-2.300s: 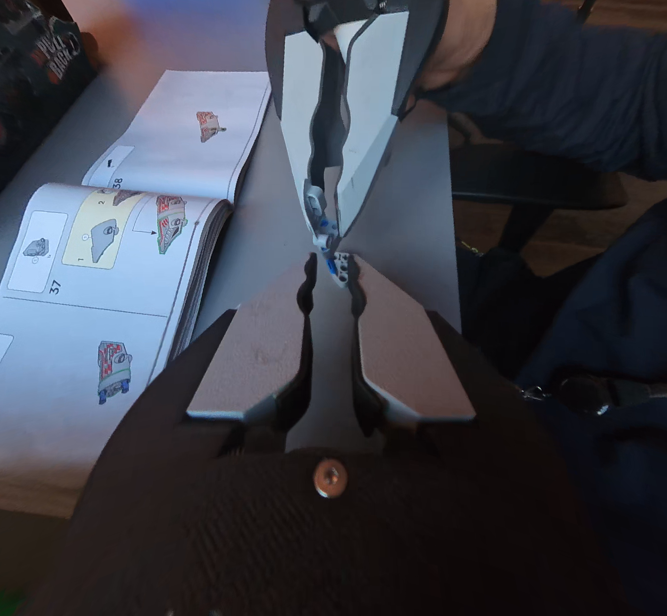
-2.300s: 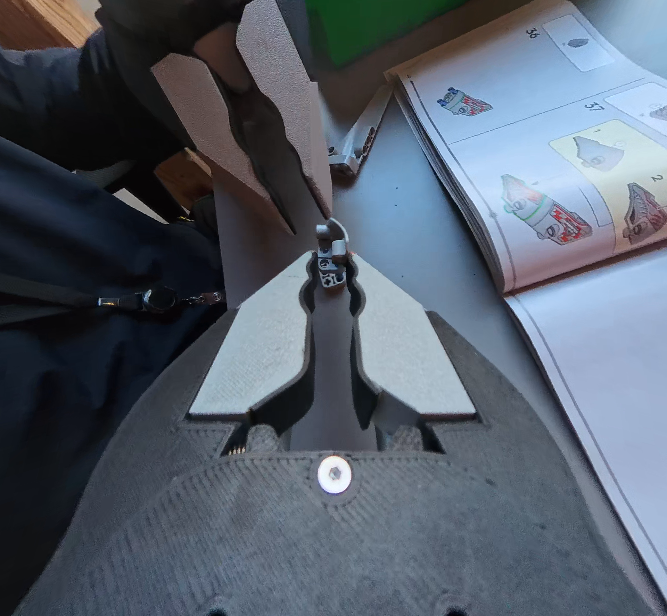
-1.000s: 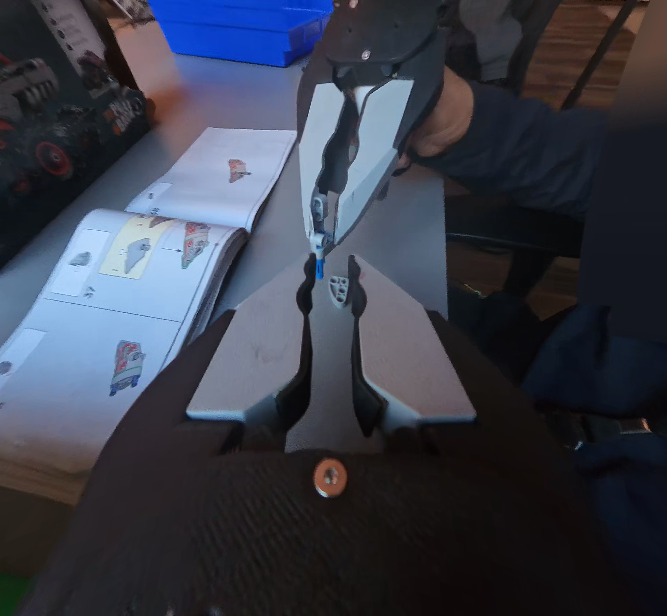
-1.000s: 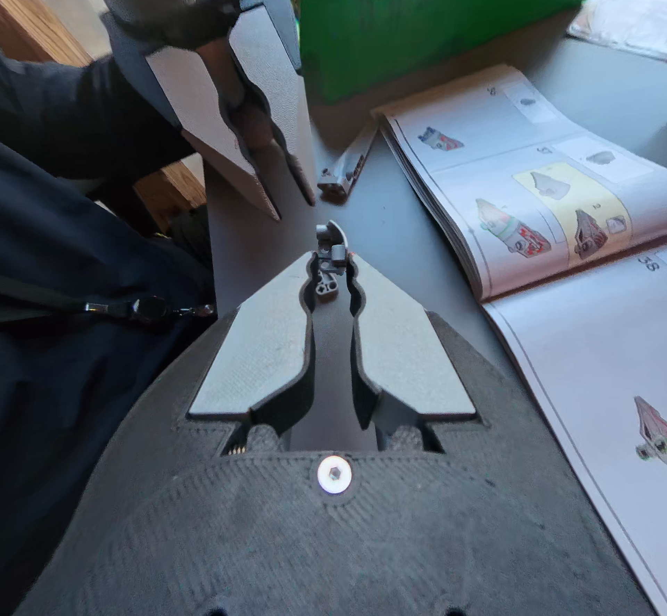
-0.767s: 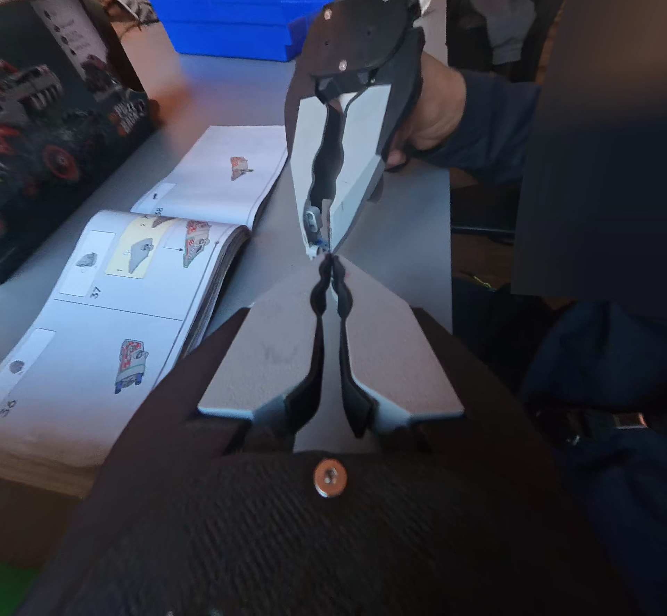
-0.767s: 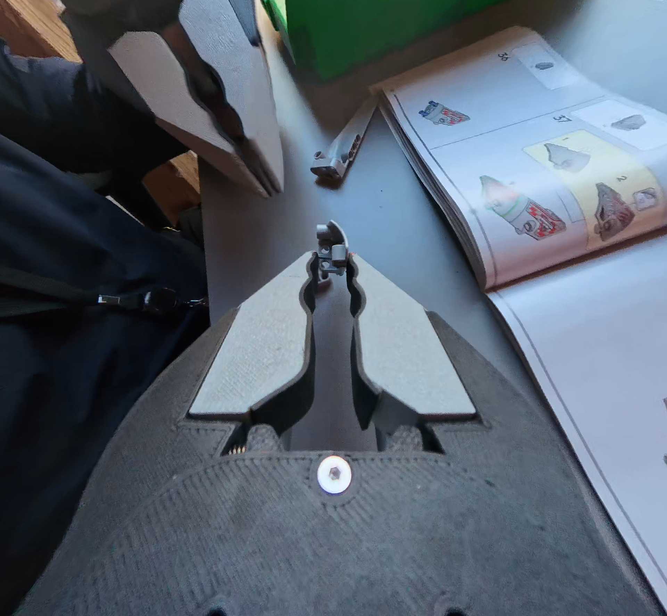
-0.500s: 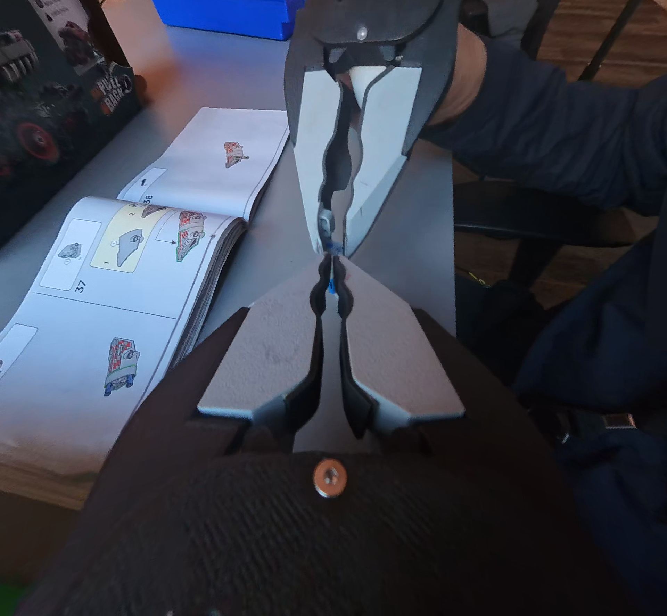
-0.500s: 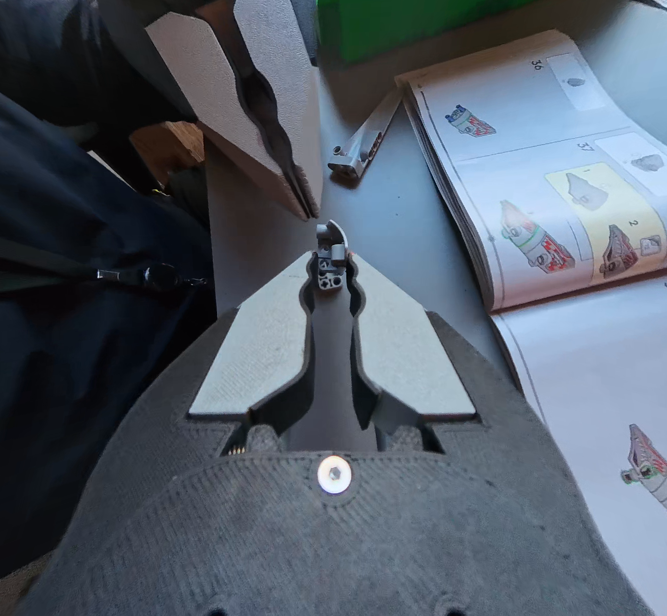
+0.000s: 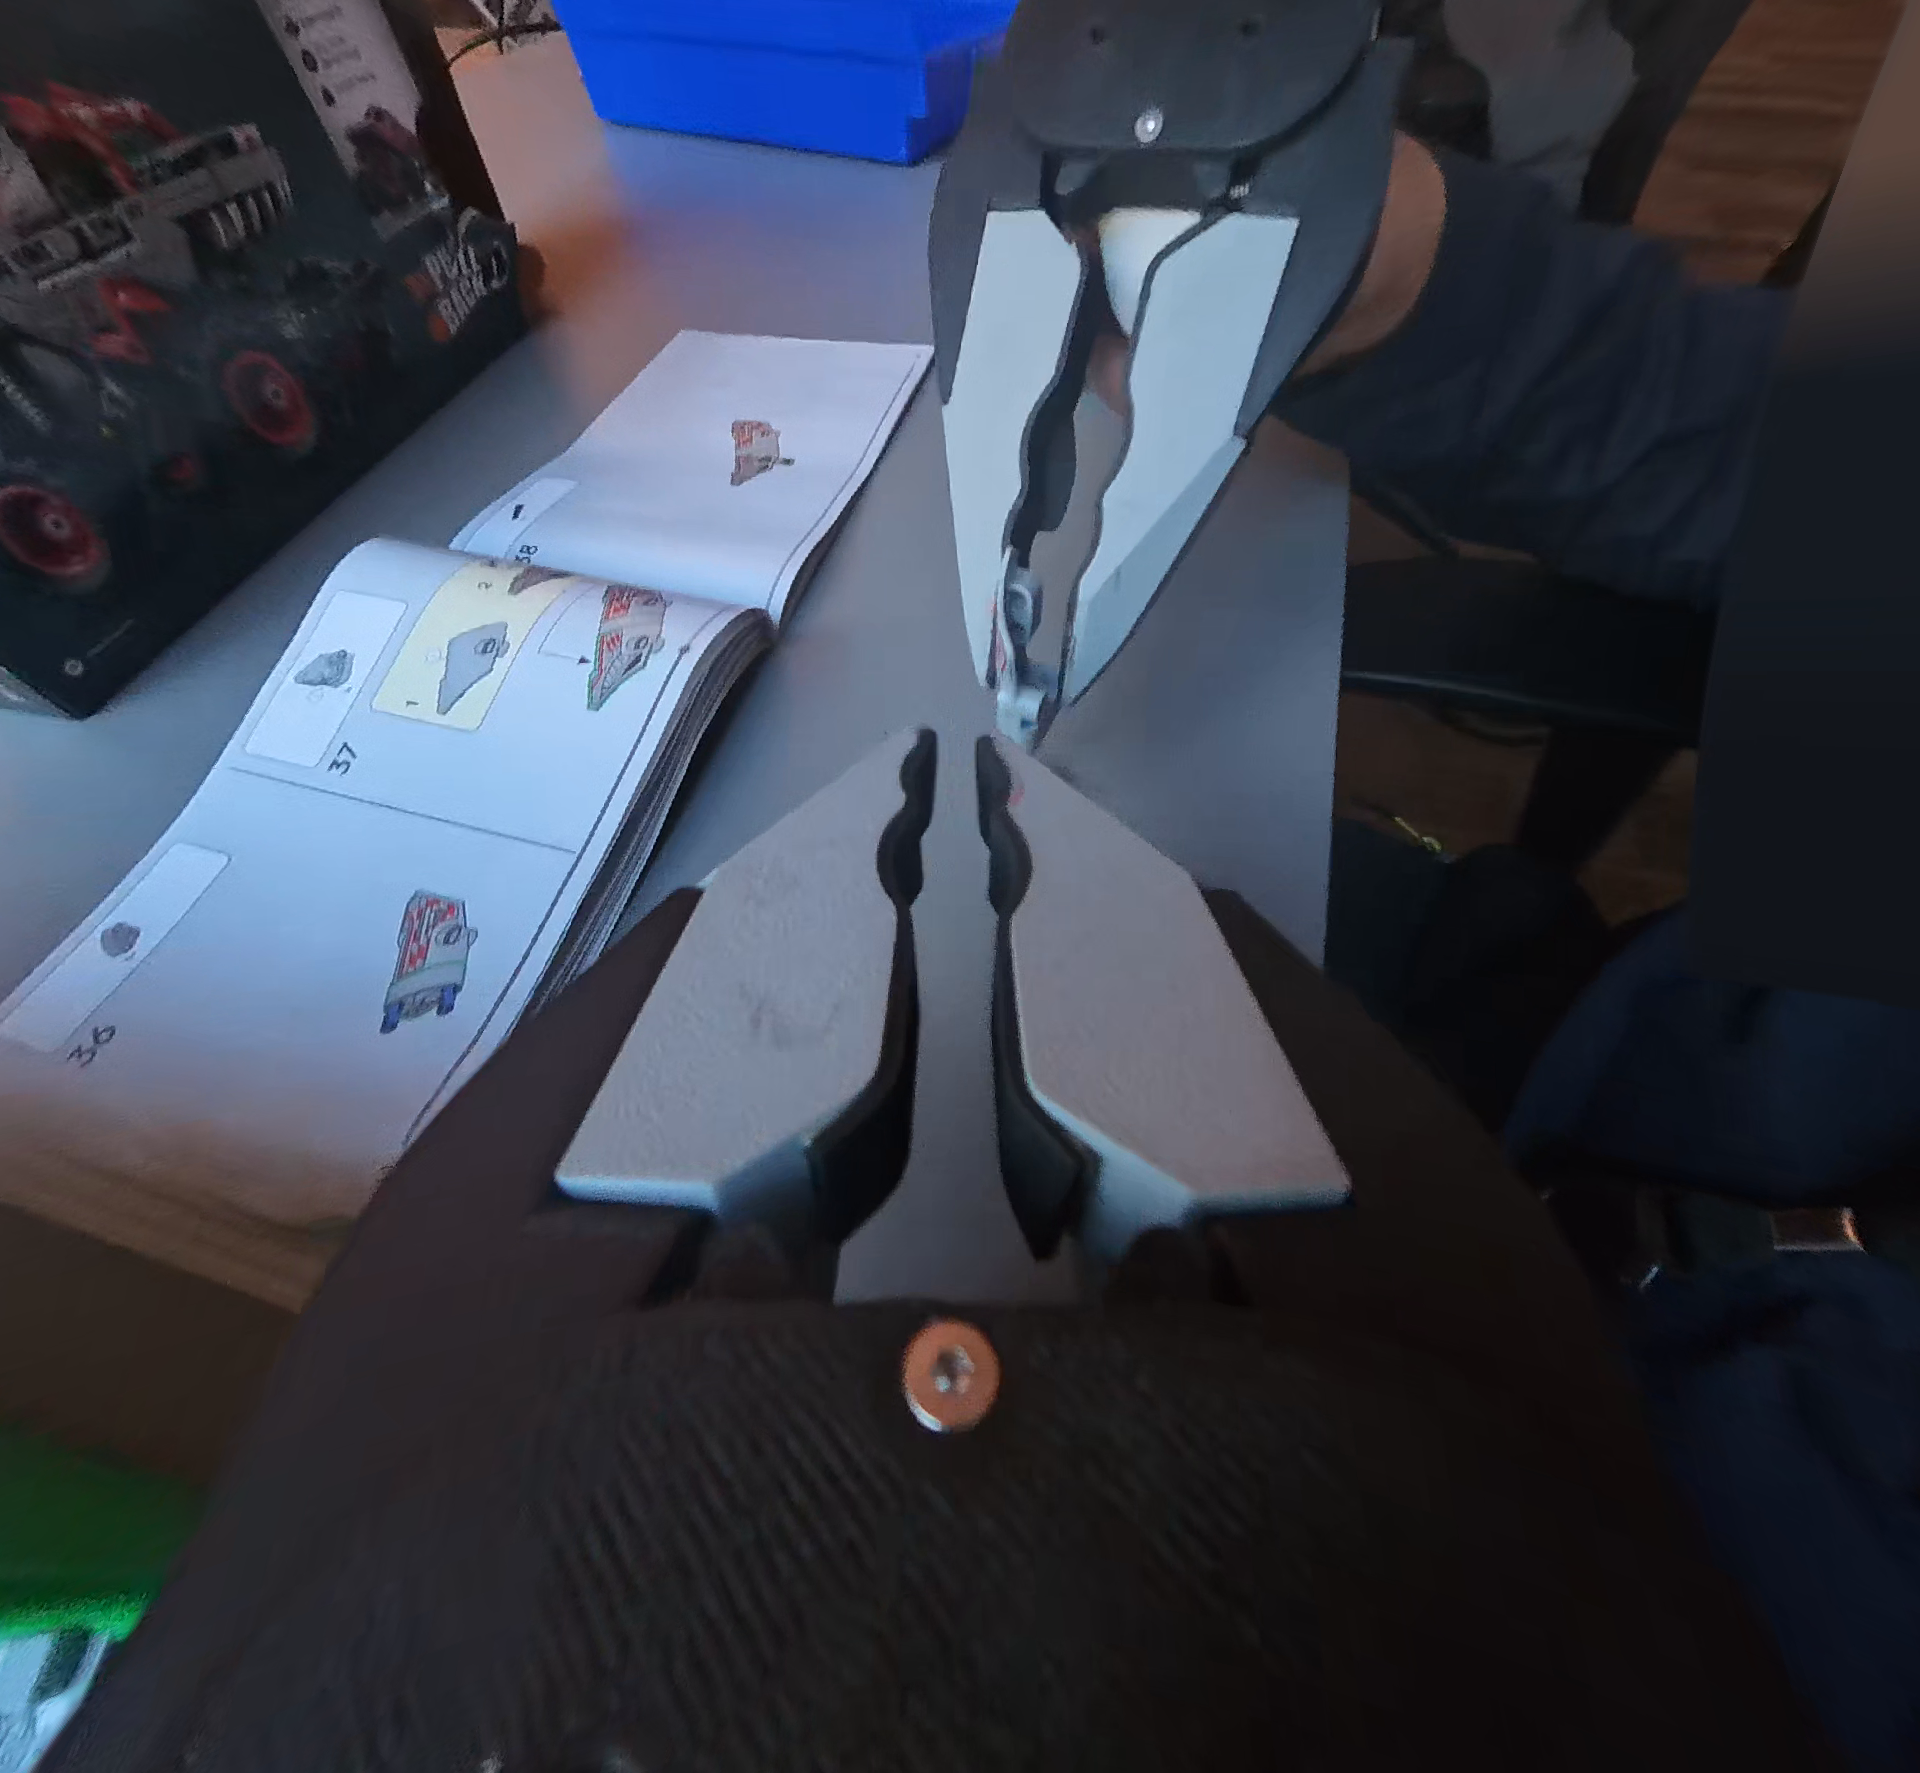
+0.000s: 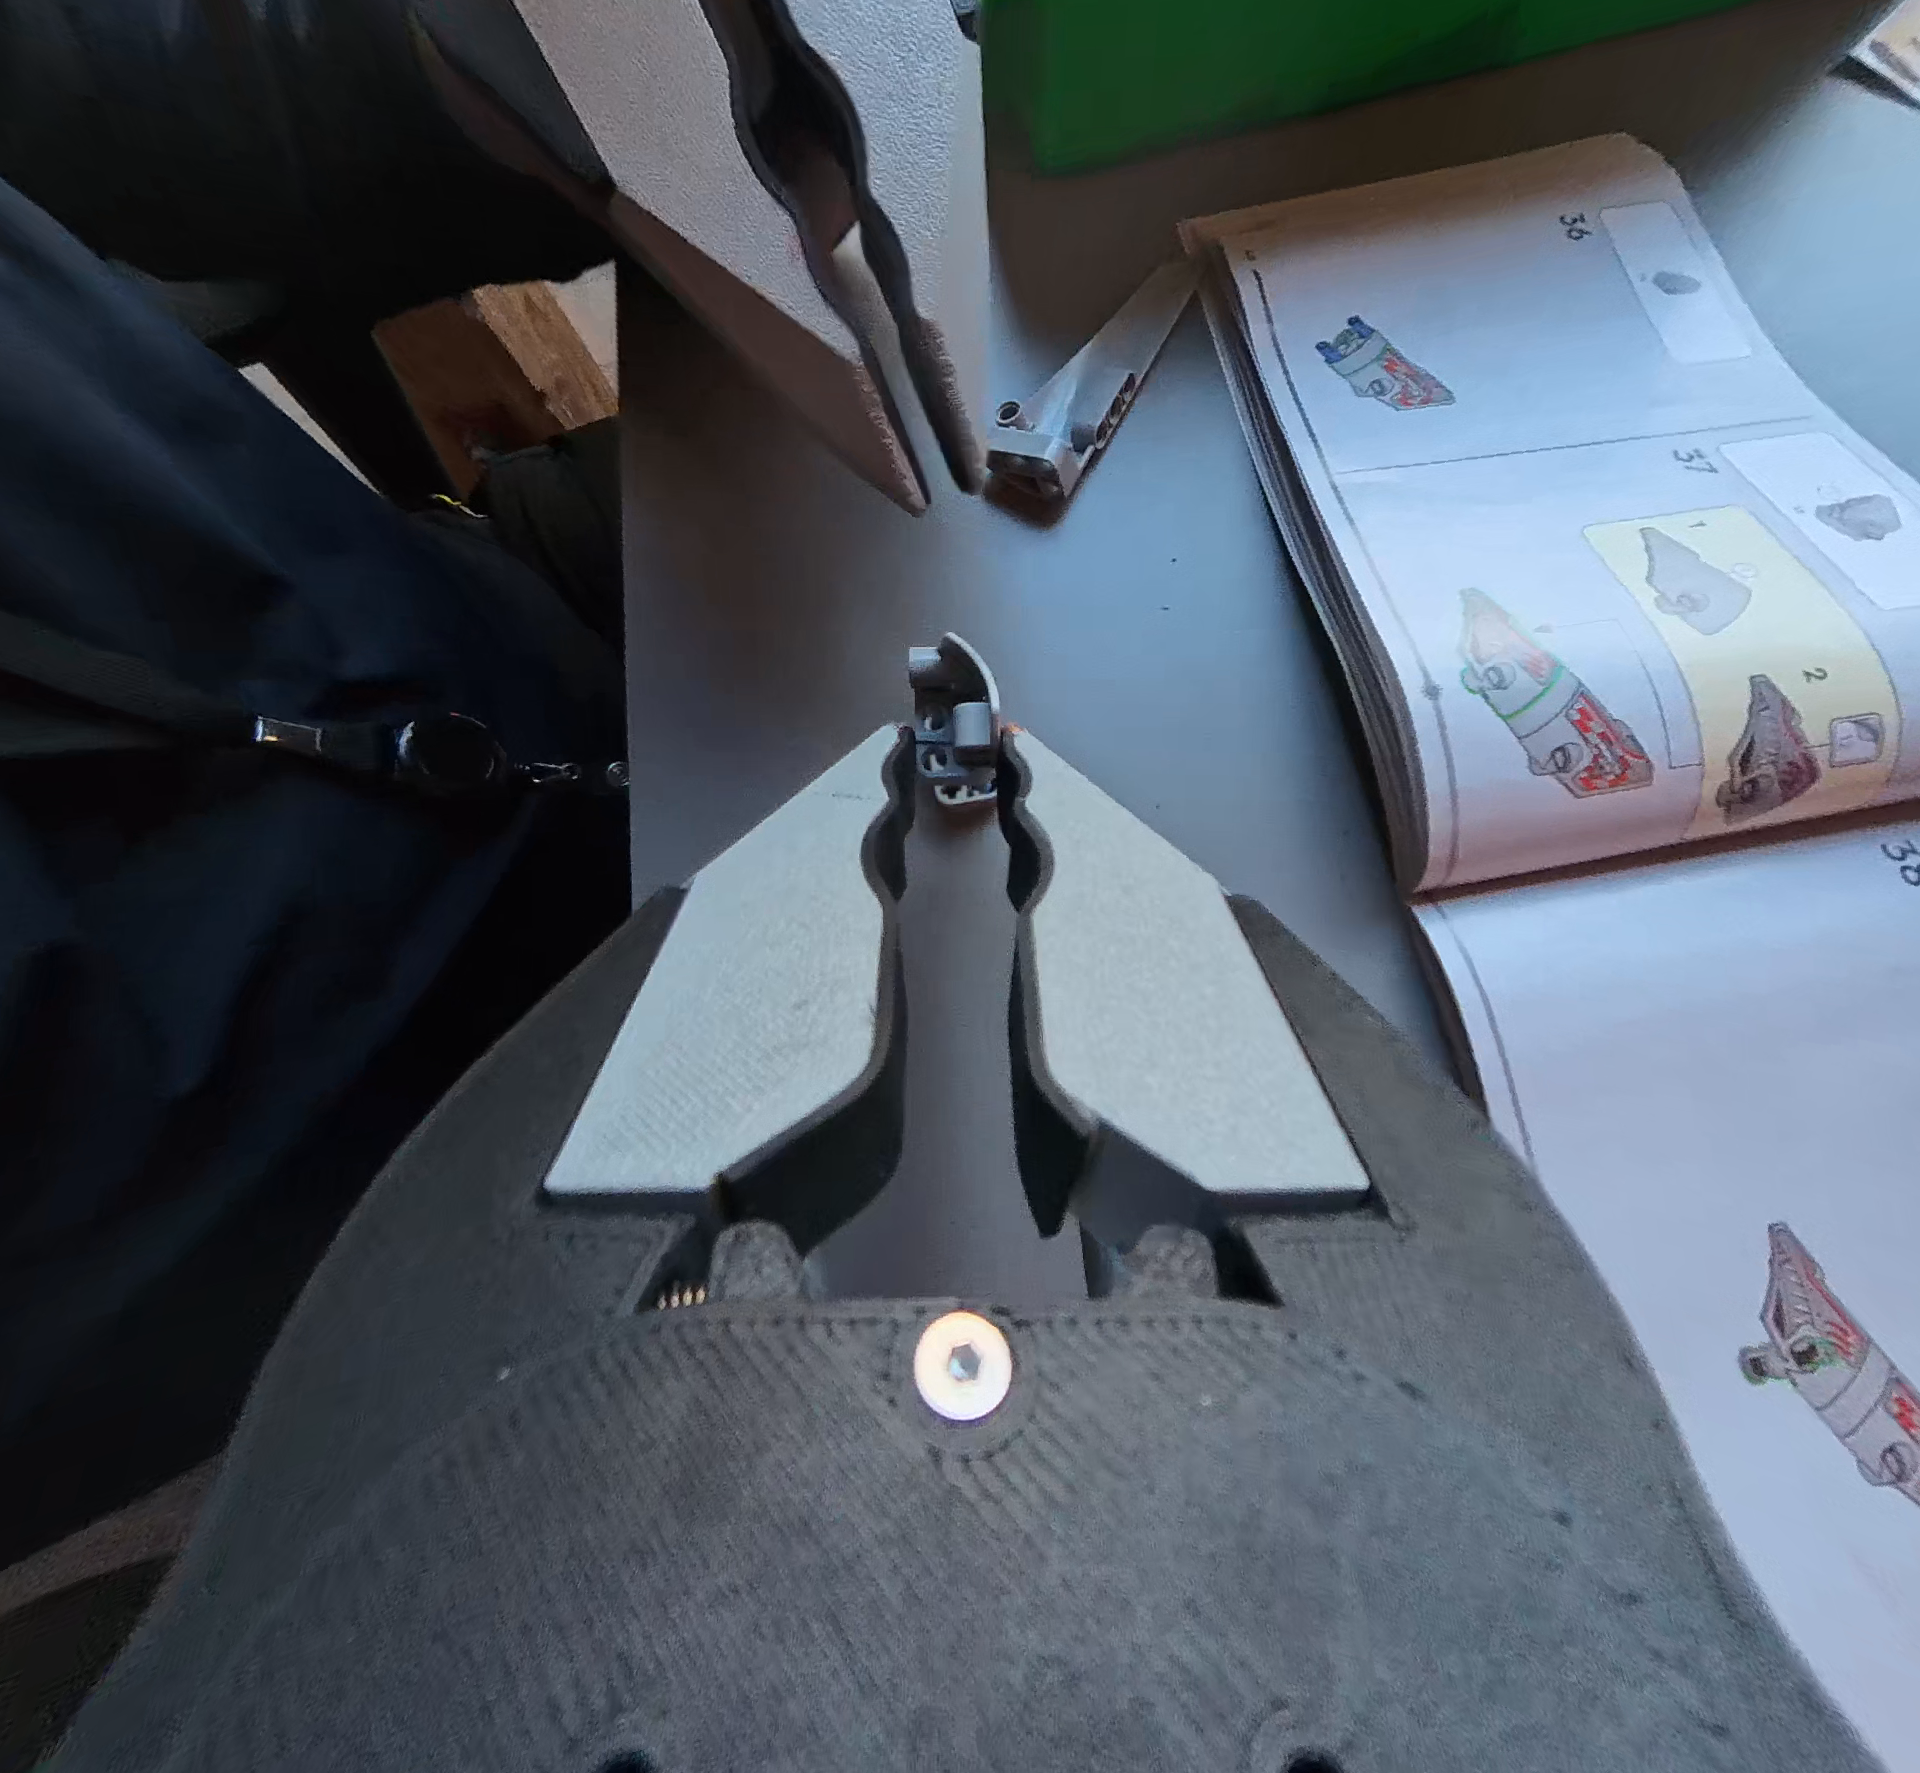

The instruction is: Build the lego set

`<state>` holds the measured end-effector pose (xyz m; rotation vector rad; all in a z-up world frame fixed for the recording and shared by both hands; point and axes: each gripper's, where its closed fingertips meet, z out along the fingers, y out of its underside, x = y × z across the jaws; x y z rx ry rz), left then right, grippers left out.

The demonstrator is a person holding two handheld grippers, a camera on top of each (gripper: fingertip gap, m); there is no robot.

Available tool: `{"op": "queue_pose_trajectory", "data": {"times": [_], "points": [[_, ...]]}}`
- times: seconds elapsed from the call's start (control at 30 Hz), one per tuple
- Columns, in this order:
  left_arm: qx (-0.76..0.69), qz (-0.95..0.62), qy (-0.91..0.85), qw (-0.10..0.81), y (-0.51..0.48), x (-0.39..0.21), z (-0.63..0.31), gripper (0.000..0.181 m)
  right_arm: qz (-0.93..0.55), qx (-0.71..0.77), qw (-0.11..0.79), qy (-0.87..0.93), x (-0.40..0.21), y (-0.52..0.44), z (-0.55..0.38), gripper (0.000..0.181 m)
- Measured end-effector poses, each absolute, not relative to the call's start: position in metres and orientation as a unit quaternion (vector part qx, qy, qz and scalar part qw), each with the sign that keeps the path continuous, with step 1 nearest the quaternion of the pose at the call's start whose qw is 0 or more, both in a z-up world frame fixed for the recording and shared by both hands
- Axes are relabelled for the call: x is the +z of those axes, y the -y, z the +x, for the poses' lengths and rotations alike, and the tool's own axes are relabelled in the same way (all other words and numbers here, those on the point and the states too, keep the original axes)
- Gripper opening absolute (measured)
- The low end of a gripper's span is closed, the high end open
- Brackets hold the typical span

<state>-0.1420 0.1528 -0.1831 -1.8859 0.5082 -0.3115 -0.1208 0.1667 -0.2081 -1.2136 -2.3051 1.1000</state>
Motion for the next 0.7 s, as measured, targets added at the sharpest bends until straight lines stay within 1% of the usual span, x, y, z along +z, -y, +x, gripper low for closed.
{"op": "queue_pose_trajectory", "data": {"times": [0.17,0.37,0.47,0.57,0.7], "points": [[-0.132,-0.793,-0.218,0.553,-0.149,-0.182,-0.142,0.005,-0.390,0.388,0.147,0.822,-0.206,-0.162,-0.119,0.012],[-0.148,-0.803,-0.220,0.533,-0.150,-0.188,-0.140,0.005,-0.356,0.382,0.149,0.840,-0.204,-0.166,-0.124,0.012],[-0.142,-0.801,-0.197,0.548,-0.152,-0.183,-0.147,0.000,-0.353,0.395,0.131,0.838,-0.205,-0.165,-0.123,0.012],[-0.141,-0.803,-0.163,0.555,-0.155,-0.181,-0.157,0.000,-0.339,0.386,0.153,0.844,-0.210,-0.169,-0.124,0.012],[-0.159,-0.814,-0.150,0.539,-0.158,-0.185,-0.159,0.000,-0.315,0.409,0.160,0.841,-0.207,-0.164,-0.119,0.012]]}}
